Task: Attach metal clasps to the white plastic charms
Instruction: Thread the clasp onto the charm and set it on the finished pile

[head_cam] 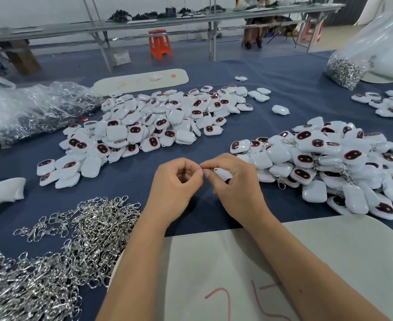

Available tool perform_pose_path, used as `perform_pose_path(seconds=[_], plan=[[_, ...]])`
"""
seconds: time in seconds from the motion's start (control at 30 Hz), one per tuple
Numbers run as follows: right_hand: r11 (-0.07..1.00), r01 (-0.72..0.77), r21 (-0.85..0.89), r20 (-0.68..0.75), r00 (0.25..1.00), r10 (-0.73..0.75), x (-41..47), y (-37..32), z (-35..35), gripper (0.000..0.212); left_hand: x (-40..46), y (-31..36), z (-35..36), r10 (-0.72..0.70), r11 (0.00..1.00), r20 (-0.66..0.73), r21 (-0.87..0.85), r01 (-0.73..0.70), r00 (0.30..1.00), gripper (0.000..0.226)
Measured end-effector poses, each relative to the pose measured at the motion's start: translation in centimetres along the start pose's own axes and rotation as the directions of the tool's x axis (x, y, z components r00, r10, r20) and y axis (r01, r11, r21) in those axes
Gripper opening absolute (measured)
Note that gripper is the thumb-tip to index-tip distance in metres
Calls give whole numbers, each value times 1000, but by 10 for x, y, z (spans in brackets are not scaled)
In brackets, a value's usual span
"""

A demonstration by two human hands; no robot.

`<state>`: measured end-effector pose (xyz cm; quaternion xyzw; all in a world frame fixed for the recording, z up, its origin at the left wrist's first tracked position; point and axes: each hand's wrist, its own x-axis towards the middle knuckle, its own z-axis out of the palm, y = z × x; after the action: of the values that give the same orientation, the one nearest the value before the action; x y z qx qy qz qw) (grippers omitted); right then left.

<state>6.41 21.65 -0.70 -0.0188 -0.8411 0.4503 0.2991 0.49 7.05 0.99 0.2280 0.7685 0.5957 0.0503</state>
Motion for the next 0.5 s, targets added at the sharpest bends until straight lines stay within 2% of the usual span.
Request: perform_pose_path(seconds=[0.1,0.23,0.33,0.5], plan=[[979,-151,134,145,981,131,1,2,-1,17,0,0,-1,24,1000,-13,-18,-25,1000,11],[948,-195,253,125,978,168,3,3,-4,17,-1,0,1,55,998,-14,0,-55,998,12],[944,-216,249,121,974,191,3,4,-2,17,-1,-3,3,92,995,-18,43,-91,996,14],[942,-236,240,201,961,189,4,3,-5,18,2,-4,2,139,989,-57,61,-136,989,14]])
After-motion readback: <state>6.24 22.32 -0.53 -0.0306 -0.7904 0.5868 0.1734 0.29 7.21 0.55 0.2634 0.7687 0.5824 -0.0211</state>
